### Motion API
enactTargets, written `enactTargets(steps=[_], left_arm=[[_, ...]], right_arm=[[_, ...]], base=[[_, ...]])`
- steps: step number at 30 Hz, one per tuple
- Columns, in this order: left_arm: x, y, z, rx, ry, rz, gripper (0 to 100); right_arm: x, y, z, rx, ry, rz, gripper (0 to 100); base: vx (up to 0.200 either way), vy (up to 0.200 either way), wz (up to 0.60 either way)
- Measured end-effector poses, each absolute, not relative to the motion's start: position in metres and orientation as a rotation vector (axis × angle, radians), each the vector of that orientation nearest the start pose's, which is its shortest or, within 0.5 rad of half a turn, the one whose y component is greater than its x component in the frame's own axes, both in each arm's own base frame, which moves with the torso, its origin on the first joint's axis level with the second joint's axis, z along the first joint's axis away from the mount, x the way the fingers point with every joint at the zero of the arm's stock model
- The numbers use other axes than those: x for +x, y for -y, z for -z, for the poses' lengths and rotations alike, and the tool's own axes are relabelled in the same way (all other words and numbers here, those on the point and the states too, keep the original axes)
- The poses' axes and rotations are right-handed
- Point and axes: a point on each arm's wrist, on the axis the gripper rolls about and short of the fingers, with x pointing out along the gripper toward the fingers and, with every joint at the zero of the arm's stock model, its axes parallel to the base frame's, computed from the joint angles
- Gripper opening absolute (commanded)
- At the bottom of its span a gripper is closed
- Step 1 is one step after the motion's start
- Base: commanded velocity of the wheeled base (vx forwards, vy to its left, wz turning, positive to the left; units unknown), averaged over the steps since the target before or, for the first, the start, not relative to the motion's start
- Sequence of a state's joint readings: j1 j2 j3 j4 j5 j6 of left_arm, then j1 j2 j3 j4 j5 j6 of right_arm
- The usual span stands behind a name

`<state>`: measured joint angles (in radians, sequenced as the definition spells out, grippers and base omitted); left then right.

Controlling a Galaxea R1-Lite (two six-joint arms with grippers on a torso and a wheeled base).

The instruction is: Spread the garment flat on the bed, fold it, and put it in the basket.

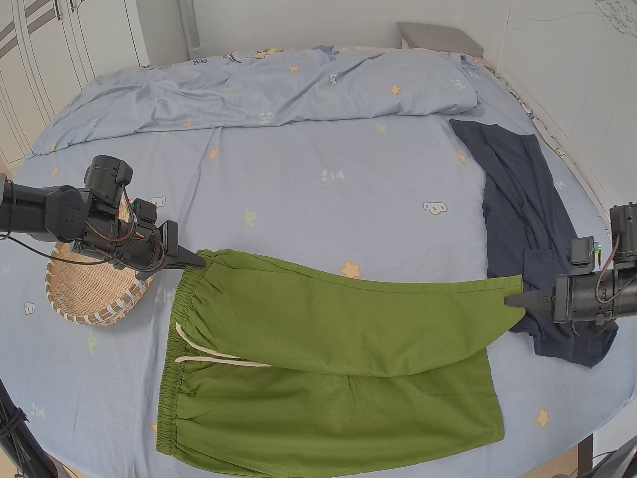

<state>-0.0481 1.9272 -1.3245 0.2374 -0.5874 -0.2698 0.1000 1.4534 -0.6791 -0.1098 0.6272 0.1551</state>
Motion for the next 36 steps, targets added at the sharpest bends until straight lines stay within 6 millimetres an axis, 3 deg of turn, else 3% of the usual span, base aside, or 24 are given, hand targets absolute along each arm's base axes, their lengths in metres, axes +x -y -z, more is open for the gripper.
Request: enactTargets(steps=[5, 10, 20, 27, 36], left_arm=[[0.354, 0.029, -0.172, -0.472, -0.902, 0.485, 0], [0.351, 0.028, -0.174, -0.470, -0.897, 0.486, 0], [0.349, 0.022, -0.184, -0.462, -0.834, 0.479, 0], [0.352, 0.012, -0.185, -0.444, -0.728, 0.461, 0], [0.354, 0.002, -0.180, -0.416, -0.603, 0.447, 0]], right_arm=[[0.186, -0.047, -0.193, 0.312, -0.653, -0.726, 0], [0.168, -0.049, -0.206, 0.299, -0.609, -0.760, 0], [0.160, -0.048, -0.215, 0.287, -0.565, -0.771, 0], [0.186, -0.050, -0.215, 0.290, -0.560, -0.755, 0], [0.254, -0.051, -0.228, 0.271, -0.521, -0.700, 0]], base=[[0.000, 0.000, 0.00], [0.000, 0.000, 0.00], [0.000, 0.000, 0.00], [0.000, 0.000, 0.00], [0.000, 0.000, 0.00]])
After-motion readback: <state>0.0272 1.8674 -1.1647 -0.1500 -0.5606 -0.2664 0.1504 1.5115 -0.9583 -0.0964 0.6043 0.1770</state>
